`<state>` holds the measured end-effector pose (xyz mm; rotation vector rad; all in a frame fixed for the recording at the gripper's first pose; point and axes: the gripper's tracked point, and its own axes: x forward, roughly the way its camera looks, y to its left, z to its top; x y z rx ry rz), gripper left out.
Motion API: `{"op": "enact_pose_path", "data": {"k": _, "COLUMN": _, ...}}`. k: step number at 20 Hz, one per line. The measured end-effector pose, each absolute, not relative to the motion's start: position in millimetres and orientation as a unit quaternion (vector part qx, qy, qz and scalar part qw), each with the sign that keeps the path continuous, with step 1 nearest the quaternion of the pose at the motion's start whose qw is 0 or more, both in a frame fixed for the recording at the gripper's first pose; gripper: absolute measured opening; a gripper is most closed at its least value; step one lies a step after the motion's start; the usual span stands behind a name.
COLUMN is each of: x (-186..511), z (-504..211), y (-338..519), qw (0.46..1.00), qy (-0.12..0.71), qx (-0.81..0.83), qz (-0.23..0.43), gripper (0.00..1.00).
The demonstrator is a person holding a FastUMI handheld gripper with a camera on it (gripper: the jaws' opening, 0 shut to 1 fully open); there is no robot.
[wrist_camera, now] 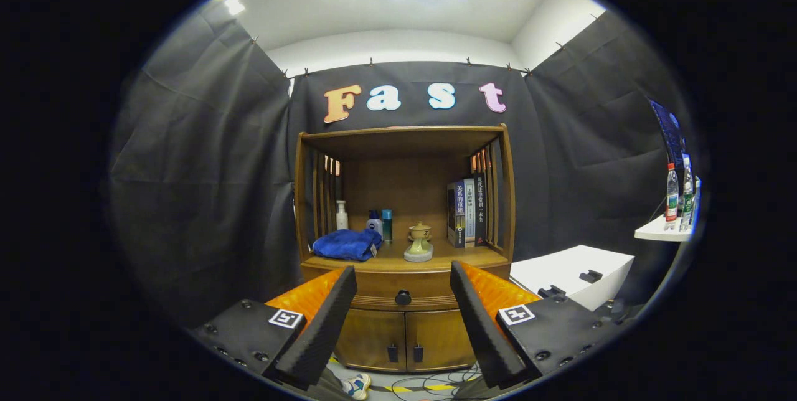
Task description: Pull open the drawer, take out the items inside it, and place them on the countertop above the cabinet.
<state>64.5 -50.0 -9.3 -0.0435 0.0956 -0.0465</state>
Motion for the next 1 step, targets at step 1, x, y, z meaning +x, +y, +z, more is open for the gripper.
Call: {"op": "enact_pose_path", "data": {"k": 1, "x": 64.4, "z": -7.8, "y": -50.8, "qw": 0.998, "qy": 0.045, "qx": -0.020, "qz": -0.024, "gripper": 0.98}}
